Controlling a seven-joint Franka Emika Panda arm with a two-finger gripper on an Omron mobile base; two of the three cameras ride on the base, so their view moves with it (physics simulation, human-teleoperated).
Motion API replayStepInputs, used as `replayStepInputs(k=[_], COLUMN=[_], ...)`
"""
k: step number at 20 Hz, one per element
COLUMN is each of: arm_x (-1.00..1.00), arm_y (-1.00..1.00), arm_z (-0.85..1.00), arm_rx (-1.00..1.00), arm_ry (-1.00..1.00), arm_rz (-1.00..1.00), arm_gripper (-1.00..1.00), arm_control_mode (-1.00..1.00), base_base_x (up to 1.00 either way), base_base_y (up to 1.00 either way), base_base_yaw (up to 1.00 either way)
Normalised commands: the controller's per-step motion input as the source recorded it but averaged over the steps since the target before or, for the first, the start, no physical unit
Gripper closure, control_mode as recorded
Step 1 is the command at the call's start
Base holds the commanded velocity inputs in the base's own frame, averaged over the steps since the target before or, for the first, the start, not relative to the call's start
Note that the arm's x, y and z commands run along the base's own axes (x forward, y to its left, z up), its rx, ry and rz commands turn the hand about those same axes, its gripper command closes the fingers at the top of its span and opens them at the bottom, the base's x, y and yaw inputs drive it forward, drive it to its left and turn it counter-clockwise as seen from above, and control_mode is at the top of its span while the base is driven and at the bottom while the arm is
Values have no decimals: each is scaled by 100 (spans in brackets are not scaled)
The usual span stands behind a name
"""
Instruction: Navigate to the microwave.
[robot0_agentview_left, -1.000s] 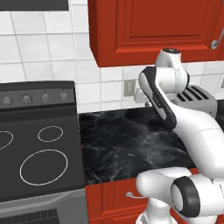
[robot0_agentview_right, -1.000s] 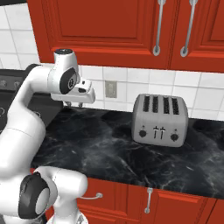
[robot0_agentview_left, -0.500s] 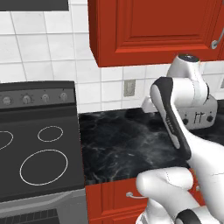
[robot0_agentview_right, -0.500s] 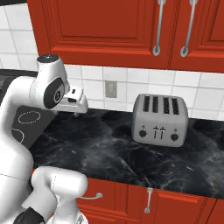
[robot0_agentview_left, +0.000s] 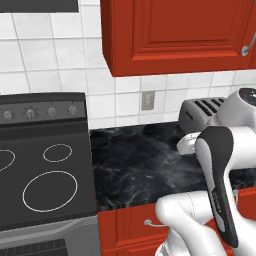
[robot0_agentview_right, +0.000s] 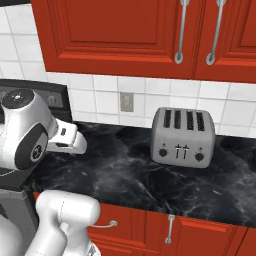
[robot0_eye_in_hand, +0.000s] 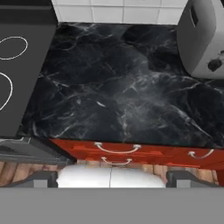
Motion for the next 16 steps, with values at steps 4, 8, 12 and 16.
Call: replayStepInputs(k=[4,8,12,16], arm_x=[-51,-44,-34,-12], arm_y=[-1,-1,-2,-1], arm_z=[54,49,44,69], arm_rx=[0,0,0,0], arm_ry=[-8,-8,-2,0], arm_rz=[-3,0,-3,-7], arm_gripper=[-100,-100,-100,-100], arm_control_mode=[-100,-100,-100,-100], base_base_x=[0,0,0,0], base_base_y=[0,0,0,0], base_base_yaw=[0,0,0,0])
